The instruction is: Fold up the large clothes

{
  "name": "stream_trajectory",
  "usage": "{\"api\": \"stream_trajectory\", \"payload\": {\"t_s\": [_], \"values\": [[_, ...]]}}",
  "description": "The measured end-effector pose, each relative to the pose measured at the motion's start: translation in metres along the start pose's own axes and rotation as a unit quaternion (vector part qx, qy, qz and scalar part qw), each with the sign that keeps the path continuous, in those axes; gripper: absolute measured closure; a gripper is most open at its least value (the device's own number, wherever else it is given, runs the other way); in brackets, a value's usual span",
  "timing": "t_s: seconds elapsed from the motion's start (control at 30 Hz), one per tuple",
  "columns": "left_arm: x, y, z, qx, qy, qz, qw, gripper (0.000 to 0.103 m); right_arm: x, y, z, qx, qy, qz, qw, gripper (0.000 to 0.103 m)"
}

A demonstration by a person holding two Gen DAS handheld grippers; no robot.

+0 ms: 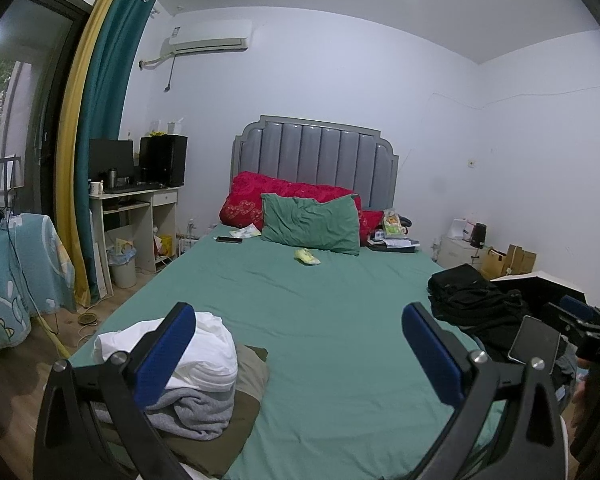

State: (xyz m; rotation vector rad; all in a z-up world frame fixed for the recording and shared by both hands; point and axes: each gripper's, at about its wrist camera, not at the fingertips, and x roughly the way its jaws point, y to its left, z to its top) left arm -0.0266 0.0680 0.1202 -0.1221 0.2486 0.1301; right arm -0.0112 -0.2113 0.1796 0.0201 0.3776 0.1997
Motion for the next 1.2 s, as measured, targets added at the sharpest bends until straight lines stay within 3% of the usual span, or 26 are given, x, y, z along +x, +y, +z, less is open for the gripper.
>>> {"api": "stream_trajectory", "payload": {"t_s": [1.2], "values": [[0.004, -0.014, 0.009, 0.006, 0.002, -0.011, 0.9999, 0.0, 0.005, 0.003, -0.003, -0.004, 0.008, 0.002, 1.0, 0.001]]}}
